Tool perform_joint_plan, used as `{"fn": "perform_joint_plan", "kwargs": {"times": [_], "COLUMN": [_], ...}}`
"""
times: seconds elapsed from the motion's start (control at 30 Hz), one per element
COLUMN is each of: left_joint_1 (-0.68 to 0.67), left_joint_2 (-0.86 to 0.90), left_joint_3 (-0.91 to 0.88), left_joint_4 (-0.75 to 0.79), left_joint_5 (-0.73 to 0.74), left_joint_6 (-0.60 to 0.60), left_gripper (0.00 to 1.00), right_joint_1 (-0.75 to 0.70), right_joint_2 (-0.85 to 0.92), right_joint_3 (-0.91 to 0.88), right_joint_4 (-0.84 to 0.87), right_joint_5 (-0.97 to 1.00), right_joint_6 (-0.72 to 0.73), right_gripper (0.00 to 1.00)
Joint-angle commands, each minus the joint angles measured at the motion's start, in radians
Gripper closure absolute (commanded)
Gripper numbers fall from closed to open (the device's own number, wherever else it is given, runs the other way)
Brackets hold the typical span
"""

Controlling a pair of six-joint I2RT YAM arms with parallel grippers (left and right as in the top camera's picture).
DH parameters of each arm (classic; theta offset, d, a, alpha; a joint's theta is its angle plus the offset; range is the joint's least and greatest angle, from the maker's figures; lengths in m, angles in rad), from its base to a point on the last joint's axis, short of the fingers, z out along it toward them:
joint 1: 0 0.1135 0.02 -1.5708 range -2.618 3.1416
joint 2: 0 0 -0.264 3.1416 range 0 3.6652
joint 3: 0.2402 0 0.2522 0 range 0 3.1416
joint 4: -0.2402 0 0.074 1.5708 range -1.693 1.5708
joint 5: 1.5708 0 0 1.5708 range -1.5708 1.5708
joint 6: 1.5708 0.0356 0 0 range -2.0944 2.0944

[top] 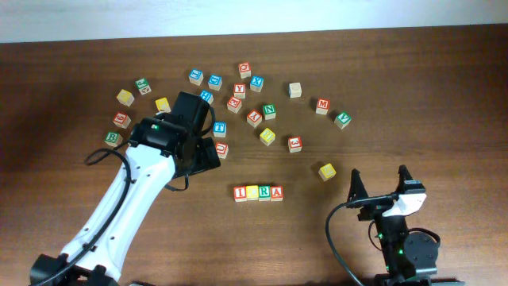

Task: Spell out ICRA

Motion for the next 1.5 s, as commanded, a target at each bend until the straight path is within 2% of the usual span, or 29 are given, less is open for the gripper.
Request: {"fn": "perform_joint_plan", "kwargs": {"times": [0.0,0.17,1.47], "left_joint_1": [0.002,0.002,0.002], "left_joint_2": [-0.003,-0.003,-0.003], "left_joint_3": [0.012,0.012,0.012], "left_joint_4": [0.002,0.002,-0.003], "left_joint_5": [-0.015,-0.015,-0.015], "left_joint_6": [0.004,0.004,0.005], "left_gripper": [0.01,0.01,0.01], "right_joint_1": [0.004,0.004,0.004], "right_joint_2": [-0.011,-0.011,-0.011], "right_joint_3": [-0.005,-0.005,-0.005], "right_joint_4": [-0.034,-0.034,-0.033], "right_joint_5": [0.004,0.005,0.013], "right_joint_6": [-0.092,-0.171,-0.14], "right_gripper": [0.02,0.02,0.02]}}
